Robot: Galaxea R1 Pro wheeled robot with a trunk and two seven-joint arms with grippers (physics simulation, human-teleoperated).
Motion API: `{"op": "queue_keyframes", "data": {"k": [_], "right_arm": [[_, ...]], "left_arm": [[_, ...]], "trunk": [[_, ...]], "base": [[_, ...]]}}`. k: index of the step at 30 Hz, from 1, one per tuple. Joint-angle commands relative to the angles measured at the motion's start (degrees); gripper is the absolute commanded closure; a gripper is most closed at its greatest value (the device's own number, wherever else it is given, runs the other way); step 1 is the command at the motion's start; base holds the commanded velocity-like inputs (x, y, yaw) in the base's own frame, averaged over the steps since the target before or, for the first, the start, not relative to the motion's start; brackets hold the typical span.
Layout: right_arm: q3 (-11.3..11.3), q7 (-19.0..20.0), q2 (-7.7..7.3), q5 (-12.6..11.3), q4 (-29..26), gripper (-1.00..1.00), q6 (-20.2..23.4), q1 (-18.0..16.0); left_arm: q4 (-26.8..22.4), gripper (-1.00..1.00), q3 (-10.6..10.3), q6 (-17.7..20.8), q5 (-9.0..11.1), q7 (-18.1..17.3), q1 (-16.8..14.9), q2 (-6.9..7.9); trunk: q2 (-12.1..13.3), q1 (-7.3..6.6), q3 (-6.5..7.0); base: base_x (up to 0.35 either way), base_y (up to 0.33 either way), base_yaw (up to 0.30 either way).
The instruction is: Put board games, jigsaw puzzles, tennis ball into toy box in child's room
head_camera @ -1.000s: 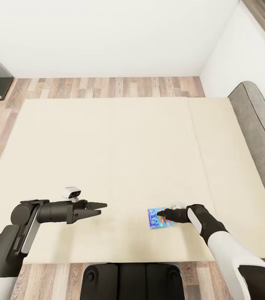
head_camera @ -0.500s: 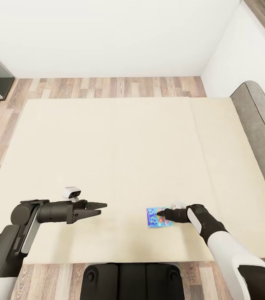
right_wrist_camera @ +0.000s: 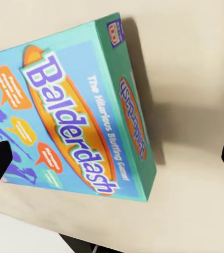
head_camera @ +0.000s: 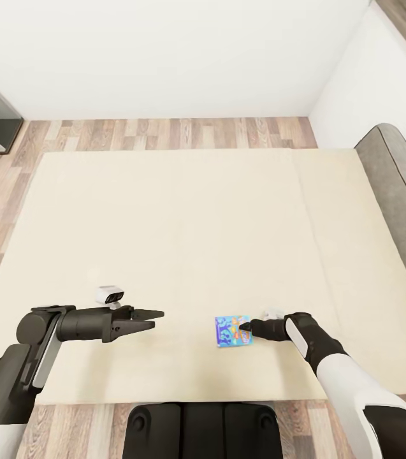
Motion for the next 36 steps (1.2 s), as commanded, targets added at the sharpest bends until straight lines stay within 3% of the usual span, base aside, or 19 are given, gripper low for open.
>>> {"op": "queue_keyframes", "data": {"k": [1, 36], "right_arm": [[-0.17, 0.02, 0.01, -0.27, -0.06, -1.0, 0.39, -0.01], [-0.17, 0.02, 0.1, -0.26, -0.06, -1.0, 0.39, -0.01]], "left_arm": [[-0.01, -1.0, -0.01, 0.6, -0.02, -0.21, -0.02, 0.02], [-0.01, -1.0, 0.0, 0.63, -0.02, -0.21, -0.02, 0.02]], "trunk": [[-0.09, 0.03, -0.06], [-0.09, 0.03, -0.06]], "base": [[0.0, 0.021, 0.0], [0.0, 0.066, 0.0]]}}
